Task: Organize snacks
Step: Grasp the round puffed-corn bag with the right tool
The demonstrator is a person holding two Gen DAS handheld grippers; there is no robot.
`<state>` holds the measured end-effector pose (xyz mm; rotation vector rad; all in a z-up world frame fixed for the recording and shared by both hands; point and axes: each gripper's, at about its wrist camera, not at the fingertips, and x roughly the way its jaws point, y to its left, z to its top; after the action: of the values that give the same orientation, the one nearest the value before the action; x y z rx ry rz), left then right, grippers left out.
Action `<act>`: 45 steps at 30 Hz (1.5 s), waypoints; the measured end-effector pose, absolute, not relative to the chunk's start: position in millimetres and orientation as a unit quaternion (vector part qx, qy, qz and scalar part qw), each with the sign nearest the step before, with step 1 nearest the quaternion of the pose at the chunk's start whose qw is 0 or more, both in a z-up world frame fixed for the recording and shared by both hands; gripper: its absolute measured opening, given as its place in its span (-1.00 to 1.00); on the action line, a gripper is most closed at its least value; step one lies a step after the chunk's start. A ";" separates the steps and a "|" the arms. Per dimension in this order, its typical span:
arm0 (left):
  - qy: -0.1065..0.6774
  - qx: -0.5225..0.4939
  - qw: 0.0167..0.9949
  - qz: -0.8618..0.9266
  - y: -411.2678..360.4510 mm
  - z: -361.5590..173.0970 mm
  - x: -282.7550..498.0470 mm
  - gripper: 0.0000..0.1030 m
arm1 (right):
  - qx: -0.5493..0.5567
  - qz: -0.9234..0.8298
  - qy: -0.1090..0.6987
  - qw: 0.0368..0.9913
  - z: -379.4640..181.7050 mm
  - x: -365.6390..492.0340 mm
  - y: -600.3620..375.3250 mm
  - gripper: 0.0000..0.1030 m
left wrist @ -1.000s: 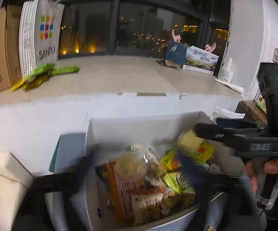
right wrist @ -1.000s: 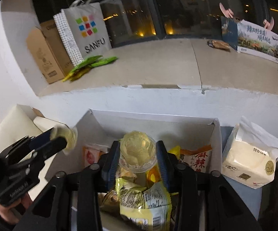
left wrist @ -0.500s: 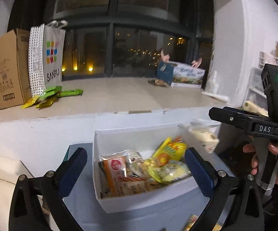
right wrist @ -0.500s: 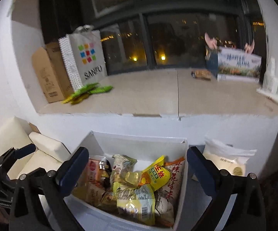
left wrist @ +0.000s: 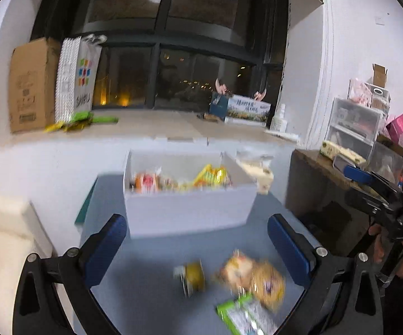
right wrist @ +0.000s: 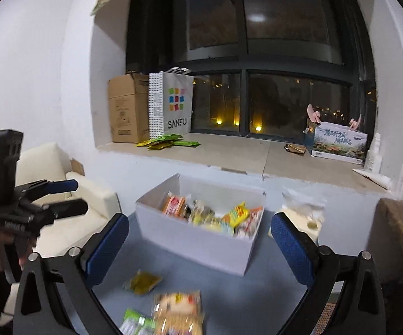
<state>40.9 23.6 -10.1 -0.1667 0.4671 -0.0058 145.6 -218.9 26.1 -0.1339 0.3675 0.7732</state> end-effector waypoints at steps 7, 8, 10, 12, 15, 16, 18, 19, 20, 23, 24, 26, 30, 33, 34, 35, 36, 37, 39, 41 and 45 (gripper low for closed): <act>0.271 -0.120 0.955 -0.005 23.8 -62.0 9.4 1.00 | -0.091 0.355 0.245 0.897 -46.3 92.3 -251.0 1.00; 0.270 -0.123 0.955 0.003 25.4 -61.1 10.9 1.00 | -0.104 0.350 0.259 0.894 -57.4 88.4 -252.5 1.00; 0.262 -0.146 0.954 0.008 31.4 -57.7 10.4 1.00 | -0.121 0.348 0.275 0.888 -69.1 87.3 -252.0 1.00; 0.257 -0.158 0.953 0.010 34.3 -54.8 9.8 1.00 | -0.123 0.344 0.292 0.884 -77.7 93.5 -250.6 1.00; 0.258 -0.147 0.955 0.022 33.5 -54.5 7.9 1.00 | -0.120 0.346 0.312 0.877 -87.1 105.8 -242.0 1.00; 0.258 -0.147 0.955 0.022 34.1 -54.9 7.6 1.00 | -0.123 0.348 0.318 0.873 -89.8 106.9 -239.3 1.00; 0.260 -0.150 0.954 0.021 34.2 -56.5 7.9 1.00 | -0.138 0.348 0.331 0.866 -98.4 111.4 -227.0 1.00; 0.262 -0.150 0.953 0.021 33.9 -57.2 8.1 1.00 | -0.144 0.350 0.335 0.863 -101.3 109.9 -221.9 1.00; 0.263 -0.149 0.953 0.021 34.0 -57.1 8.9 1.00 | -0.150 0.356 0.339 0.858 -105.2 109.7 -216.6 1.00; 0.264 -0.147 0.953 0.021 33.7 -57.8 8.5 1.00 | -0.171 0.357 0.350 0.849 -117.2 116.2 -201.2 1.00; 0.264 -0.148 0.953 0.021 34.2 -57.8 8.4 1.00 | -0.178 0.358 0.357 0.844 -122.0 119.7 -196.9 1.00; 0.264 -0.151 0.952 0.024 35.7 -59.0 7.6 1.00 | -0.177 0.364 0.367 0.837 -129.4 127.7 -192.3 1.00; 0.268 -0.156 0.950 0.027 38.1 -62.6 8.5 1.00 | -0.168 0.364 0.391 0.828 -141.4 145.7 -186.1 1.00; 0.270 -0.156 0.950 0.027 38.0 -64.9 8.7 1.00 | -0.165 0.364 0.409 0.820 -149.8 155.9 -177.6 1.00; 0.271 -0.155 0.949 0.027 38.0 -65.5 9.0 1.00 | -0.165 0.364 0.413 0.818 -152.2 157.7 -174.6 1.00; 0.273 -0.155 0.949 0.027 38.1 -66.1 9.7 1.00 | -0.164 0.366 0.416 0.816 -154.2 158.8 -172.1 1.00; 0.273 -0.156 0.949 0.028 38.0 -66.7 9.7 1.00 | -0.161 0.368 0.420 0.814 -157.2 160.9 -168.8 1.00; 0.274 -0.155 0.949 0.028 38.3 -67.1 10.0 1.00 | -0.161 0.368 0.422 0.812 -159.4 162.4 -166.5 1.00; 0.275 -0.152 0.949 0.028 37.8 -67.7 10.0 1.00 | -0.164 0.362 0.430 0.811 -164.9 165.4 -161.8 1.00; 0.277 -0.150 0.949 0.028 37.3 -68.4 10.8 1.00 | -0.166 0.359 0.436 0.808 -169.5 167.5 -157.6 1.00; 0.283 -0.146 0.948 0.027 34.6 -71.8 13.0 1.00 | -0.156 0.365 0.452 0.799 -175.3 168.3 -158.3 0.87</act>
<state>13.0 34.6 -71.8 -0.2972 0.5759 0.0540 168.3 -158.3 -175.3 -0.3347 0.9705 0.7843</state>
